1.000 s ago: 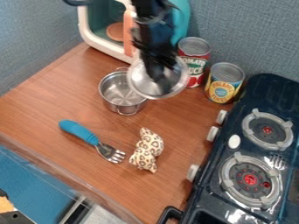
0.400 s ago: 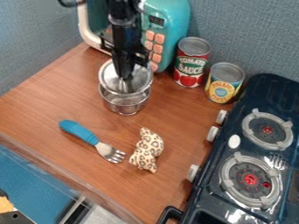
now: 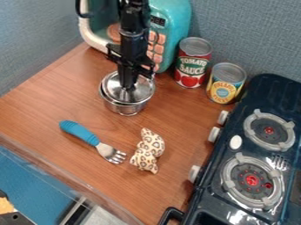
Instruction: Placed the lid on the pot
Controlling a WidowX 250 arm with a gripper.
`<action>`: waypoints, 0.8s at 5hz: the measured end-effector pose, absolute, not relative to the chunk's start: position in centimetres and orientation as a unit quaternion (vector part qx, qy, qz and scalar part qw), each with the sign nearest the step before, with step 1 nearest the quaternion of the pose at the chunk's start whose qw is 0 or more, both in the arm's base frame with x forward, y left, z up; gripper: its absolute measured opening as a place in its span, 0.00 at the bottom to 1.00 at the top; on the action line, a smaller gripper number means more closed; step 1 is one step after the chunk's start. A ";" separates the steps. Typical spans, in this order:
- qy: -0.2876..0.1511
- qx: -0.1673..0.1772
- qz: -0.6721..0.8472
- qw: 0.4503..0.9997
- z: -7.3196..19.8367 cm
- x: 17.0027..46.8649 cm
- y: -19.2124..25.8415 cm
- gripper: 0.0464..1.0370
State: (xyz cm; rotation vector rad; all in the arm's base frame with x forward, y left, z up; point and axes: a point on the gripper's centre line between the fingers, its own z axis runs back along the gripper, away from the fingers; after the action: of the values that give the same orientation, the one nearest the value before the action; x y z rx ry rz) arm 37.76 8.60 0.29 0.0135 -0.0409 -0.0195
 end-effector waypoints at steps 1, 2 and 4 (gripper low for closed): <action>-0.015 0.005 -0.014 1.000 0.2 38.1 8.2 0.01; -0.014 0.001 -0.013 1.000 0.1 38.4 8.2 0.03; -0.008 0.001 -0.014 1.000 0.0 38.4 8.2 0.45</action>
State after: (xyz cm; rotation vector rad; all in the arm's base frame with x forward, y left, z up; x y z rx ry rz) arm 38.40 8.23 0.00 0.0025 -0.0167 -0.0283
